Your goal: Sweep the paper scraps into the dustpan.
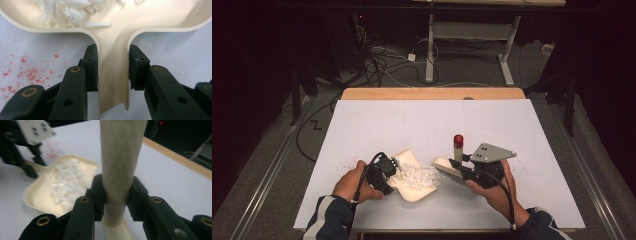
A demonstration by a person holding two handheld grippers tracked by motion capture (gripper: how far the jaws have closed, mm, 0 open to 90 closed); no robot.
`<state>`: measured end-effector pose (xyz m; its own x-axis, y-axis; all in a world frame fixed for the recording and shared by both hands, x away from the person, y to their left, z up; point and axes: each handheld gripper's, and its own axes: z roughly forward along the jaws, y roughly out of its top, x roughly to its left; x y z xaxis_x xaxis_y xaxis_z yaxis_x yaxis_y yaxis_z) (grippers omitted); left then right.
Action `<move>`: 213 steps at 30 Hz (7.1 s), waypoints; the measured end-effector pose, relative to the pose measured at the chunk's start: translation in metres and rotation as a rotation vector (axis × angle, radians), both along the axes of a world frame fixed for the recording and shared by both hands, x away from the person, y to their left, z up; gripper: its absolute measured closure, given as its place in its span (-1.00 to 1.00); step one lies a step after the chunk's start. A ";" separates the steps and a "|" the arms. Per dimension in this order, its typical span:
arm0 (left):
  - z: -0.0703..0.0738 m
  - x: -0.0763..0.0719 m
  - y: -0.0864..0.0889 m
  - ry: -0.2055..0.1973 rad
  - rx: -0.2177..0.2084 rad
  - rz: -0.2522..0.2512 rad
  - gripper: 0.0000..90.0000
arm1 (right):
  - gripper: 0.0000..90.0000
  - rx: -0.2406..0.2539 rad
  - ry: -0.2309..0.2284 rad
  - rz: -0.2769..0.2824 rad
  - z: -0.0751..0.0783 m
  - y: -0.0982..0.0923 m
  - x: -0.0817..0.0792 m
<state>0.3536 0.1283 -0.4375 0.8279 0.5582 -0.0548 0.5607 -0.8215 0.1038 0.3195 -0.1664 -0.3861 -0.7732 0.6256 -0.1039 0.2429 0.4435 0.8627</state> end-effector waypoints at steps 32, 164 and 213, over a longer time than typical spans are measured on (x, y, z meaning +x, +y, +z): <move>-0.003 0.000 0.000 -0.007 -0.032 0.013 0.40 | 0.58 0.056 -0.092 -0.148 0.008 -0.004 0.039; 0.003 -0.001 0.023 0.015 -0.048 0.092 0.40 | 0.58 -0.060 -0.225 -0.072 0.004 0.055 0.097; 0.002 0.006 0.027 0.008 -0.089 0.131 0.40 | 0.58 0.070 -0.049 0.173 0.038 -0.015 0.010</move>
